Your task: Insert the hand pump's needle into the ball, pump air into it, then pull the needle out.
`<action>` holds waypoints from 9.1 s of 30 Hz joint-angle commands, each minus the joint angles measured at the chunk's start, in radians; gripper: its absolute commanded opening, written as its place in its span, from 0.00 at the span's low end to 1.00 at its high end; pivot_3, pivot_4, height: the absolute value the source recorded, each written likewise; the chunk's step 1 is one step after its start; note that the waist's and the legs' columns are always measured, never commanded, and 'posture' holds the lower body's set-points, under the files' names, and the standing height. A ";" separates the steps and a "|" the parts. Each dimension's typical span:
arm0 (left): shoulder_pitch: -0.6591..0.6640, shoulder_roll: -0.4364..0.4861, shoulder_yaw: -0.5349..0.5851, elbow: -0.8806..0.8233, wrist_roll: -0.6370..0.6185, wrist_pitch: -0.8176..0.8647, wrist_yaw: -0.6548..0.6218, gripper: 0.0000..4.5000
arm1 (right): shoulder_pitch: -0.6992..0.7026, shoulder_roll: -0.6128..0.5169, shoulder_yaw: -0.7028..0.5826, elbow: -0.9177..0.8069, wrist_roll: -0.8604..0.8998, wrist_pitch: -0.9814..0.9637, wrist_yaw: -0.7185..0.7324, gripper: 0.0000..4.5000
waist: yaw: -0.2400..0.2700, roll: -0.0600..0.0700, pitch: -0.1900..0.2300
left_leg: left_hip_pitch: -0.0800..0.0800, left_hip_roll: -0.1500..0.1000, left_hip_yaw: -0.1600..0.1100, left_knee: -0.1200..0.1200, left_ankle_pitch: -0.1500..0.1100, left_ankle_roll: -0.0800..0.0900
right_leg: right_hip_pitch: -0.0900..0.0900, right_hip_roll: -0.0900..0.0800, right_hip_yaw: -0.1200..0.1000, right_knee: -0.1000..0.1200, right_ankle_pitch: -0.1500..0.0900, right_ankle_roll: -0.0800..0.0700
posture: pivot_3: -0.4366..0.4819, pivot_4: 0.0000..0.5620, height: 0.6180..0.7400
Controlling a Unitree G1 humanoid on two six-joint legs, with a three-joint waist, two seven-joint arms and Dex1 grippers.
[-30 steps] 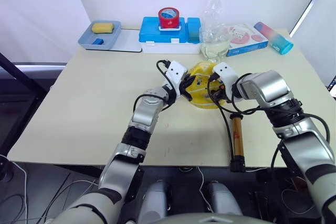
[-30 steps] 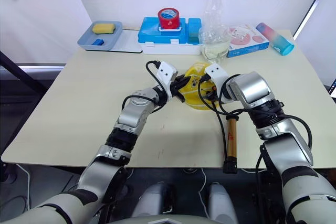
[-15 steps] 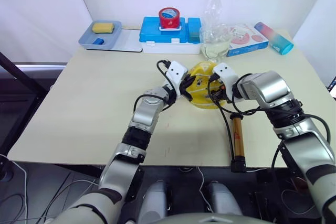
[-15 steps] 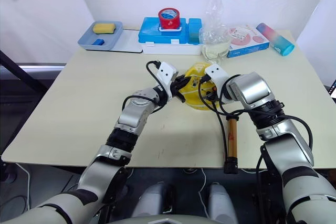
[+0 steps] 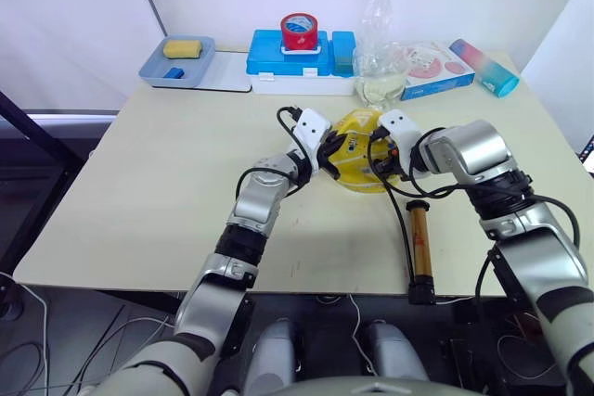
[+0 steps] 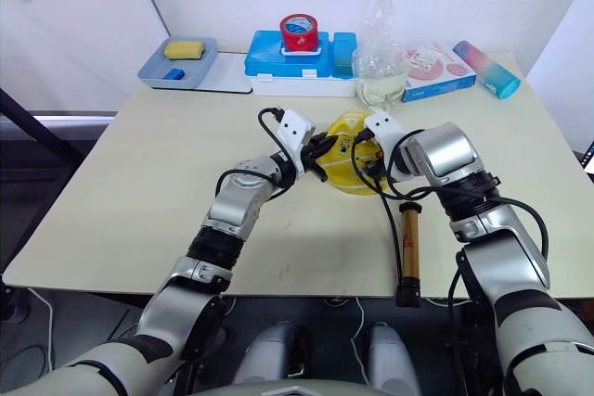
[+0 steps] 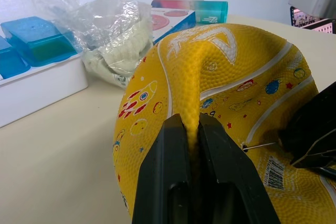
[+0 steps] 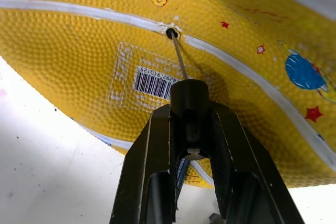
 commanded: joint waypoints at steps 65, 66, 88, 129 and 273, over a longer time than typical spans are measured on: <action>0.018 0.008 -0.038 0.097 0.048 -0.002 -0.049 0.00 | -0.039 0.093 -0.155 0.005 0.022 0.177 -0.107 0.07 | -0.020 0.001 0.000 | -0.002 0.001 -0.008 -0.001 0.000 -0.001 | 0.000 -0.016 -0.038 0.002 0.000 0.000 | 0.48 0.27 1.00; 0.017 0.007 -0.037 0.099 0.048 -0.004 -0.048 0.00 | -0.039 0.092 -0.152 0.004 0.022 0.176 -0.106 0.07 | -0.020 0.001 0.000 | -0.002 0.001 -0.008 -0.001 0.000 -0.001 | 0.000 -0.016 -0.038 0.002 0.000 0.000 | 0.48 0.27 1.00; 0.040 -0.015 -0.068 0.052 0.036 0.010 -0.099 0.00 | -0.107 0.158 -0.155 0.099 0.013 0.136 -0.135 0.07 | -0.022 0.001 0.000 | -0.002 0.002 -0.008 -0.001 0.000 -0.001 | 0.001 -0.017 -0.038 0.002 0.000 0.000 | 0.48 0.27 1.00; 0.050 -0.033 -0.085 0.044 0.025 0.027 -0.138 0.00 | -0.222 0.281 -0.238 0.388 -0.048 -0.052 -0.160 0.07 | -0.032 0.000 -0.007 | 0.000 0.008 -0.007 -0.001 0.000 -0.002 | 0.000 -0.017 -0.043 0.002 0.000 0.000 | 0.48 0.27 1.00; 0.000 -0.077 -0.017 0.165 0.043 -0.030 -0.100 0.00 | 0.137 0.001 0.081 -0.128 -0.158 -0.201 -0.030 0.00 | 0.006 0.014 -0.009 | -0.002 0.000 0.023 0.009 -0.016 0.014 | -0.002 -0.084 -0.105 -0.018 0.018 0.020 | 0.48 0.27 1.00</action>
